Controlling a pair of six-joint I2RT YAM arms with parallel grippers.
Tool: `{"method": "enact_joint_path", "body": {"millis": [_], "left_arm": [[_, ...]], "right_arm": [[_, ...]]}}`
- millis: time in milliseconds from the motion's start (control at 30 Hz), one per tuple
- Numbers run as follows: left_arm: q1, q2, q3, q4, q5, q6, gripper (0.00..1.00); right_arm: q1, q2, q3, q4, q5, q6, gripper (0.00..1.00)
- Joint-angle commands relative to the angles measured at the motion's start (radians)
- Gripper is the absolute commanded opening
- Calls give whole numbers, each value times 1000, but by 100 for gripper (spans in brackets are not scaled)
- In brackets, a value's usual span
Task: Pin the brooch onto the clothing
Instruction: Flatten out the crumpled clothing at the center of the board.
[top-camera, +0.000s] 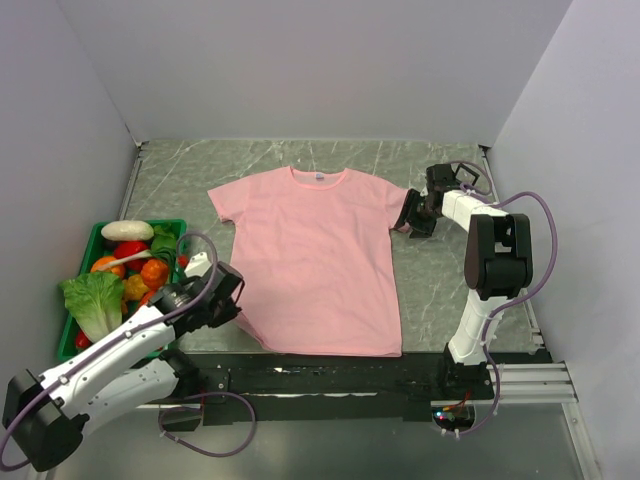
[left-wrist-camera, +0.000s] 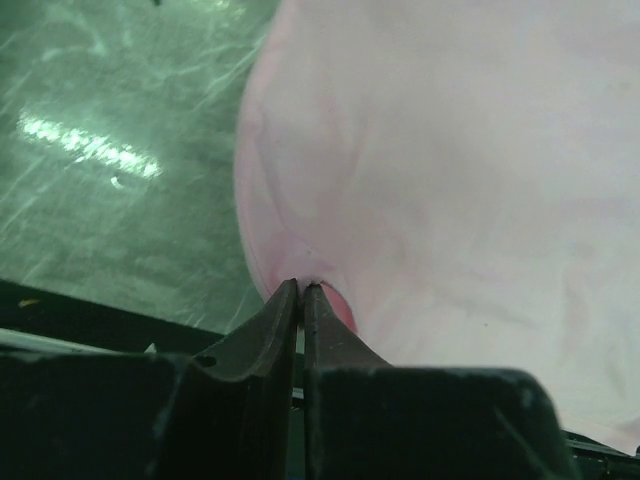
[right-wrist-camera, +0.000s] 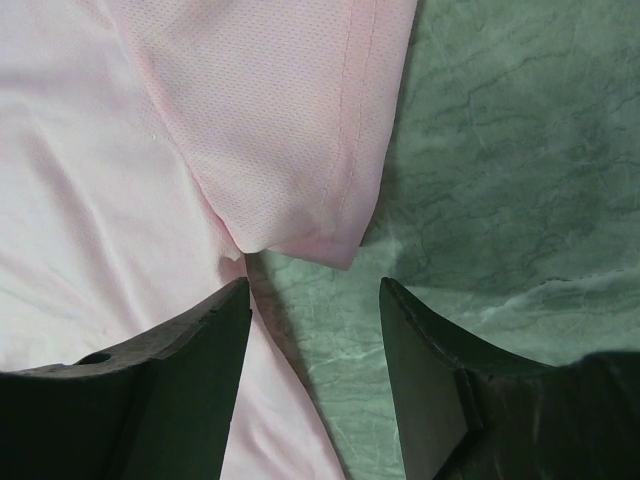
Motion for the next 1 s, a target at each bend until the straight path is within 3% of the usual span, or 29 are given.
{"method": "enact_joint_path", "body": {"millis": [0,67,133,233,400,733,867,967], "left_arm": [[1,-71,46,-139,-20,-76,13],[1,-117,59,-173,-28,-99,29],[1,-150,67,-211,-29,-114,34],[1,-194,81,-231,-37,-117,50],[1,-178,133,-204,-84,-65,59],[3,178,254,181,4,269,62],[26,299,397,232,3,468,86],[148,327,473,291,101,581,98]], "right_arm": [[-8,13,15,31,10,-23,61],[-8,13,15,29,11,-24,61],[-8,13,17,31,11,-26,61],[-8,12,19,28,17,-27,61],[-8,-2,9,31,20,-27,61],[-8,-90,-9,9,33,-43,61],[-8,-194,-46,-11,46,-55,63],[-8,-270,-70,-34,69,-64,64]]}}
